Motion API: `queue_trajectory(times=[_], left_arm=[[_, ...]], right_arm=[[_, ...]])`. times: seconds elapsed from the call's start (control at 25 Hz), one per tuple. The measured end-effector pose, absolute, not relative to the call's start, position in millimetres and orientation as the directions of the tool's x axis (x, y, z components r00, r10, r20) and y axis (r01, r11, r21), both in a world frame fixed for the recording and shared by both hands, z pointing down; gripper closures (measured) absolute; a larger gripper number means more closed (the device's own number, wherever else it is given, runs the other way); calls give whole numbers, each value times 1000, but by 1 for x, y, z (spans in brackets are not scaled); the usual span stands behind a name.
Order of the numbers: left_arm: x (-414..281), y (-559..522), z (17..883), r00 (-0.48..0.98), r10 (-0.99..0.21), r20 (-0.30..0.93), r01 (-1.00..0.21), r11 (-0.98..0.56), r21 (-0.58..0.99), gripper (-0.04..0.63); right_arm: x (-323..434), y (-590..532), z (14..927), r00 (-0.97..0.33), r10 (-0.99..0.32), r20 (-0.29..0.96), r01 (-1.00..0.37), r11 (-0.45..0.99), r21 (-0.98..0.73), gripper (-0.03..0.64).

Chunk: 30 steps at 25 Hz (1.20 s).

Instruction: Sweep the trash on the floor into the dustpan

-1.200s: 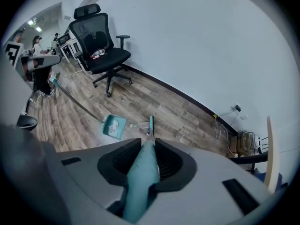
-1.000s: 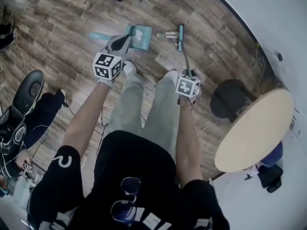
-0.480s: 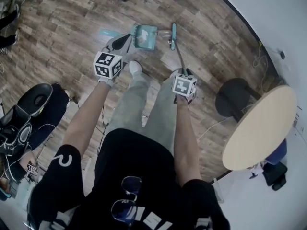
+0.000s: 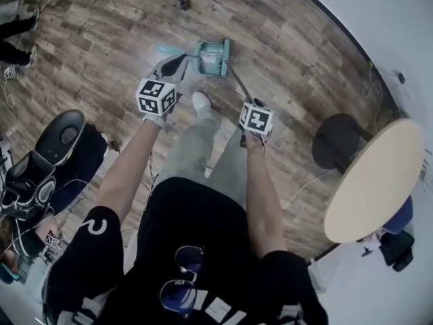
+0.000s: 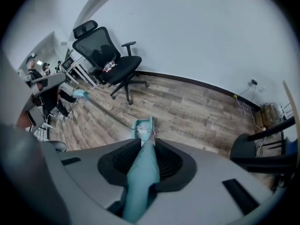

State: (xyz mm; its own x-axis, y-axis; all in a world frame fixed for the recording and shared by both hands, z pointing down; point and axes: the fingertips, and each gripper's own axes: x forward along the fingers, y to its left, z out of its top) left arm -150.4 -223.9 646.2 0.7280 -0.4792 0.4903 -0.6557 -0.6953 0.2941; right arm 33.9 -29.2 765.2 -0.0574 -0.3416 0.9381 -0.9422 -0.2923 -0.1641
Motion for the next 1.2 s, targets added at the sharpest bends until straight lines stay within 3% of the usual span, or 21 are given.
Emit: queue_trajectory(times=[0.64, 0.92, 1.12, 1.2], left_arm=[[-170, -220, 609, 731, -490, 474, -656, -695, 293, 598], [-143, -207, 618, 760, -434, 485, -613, -726, 311, 598], [-135, -201, 622, 770, -411, 488, -595, -740, 315, 598], [-137, -203, 622, 769, -411, 489, -596, -739, 316, 598]], right_arm=[[55, 2, 729, 8, -342, 940, -917, -378, -130, 531], [46, 22, 734, -48, -331, 942, -891, -413, -190, 531], [47, 66, 744, -6, -159, 987, -905, -419, -73, 531], [28, 42, 749, -78, -255, 964, -907, -382, -174, 531]])
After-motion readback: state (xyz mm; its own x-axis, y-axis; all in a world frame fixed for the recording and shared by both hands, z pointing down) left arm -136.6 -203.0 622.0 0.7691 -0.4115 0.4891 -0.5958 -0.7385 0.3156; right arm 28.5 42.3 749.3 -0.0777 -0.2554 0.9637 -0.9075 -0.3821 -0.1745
